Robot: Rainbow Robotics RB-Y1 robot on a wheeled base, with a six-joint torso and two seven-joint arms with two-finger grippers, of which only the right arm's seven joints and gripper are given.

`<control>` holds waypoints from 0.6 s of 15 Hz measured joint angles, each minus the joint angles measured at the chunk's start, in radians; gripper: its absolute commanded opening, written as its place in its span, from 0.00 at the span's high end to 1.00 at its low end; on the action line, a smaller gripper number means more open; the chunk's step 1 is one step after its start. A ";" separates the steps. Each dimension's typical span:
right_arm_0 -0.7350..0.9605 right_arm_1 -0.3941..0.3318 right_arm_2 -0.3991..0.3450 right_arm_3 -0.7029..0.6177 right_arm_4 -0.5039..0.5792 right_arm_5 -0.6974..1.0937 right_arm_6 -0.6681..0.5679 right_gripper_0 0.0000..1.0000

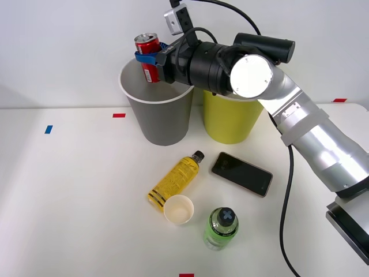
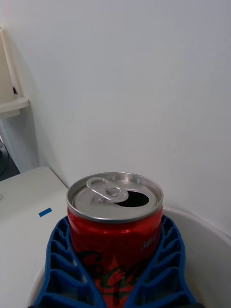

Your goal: Put cans in the gray bin, plastic bottles in the light green bin

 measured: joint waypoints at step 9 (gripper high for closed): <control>-0.003 -0.029 0.000 0.002 -0.034 -0.017 0.020 0.00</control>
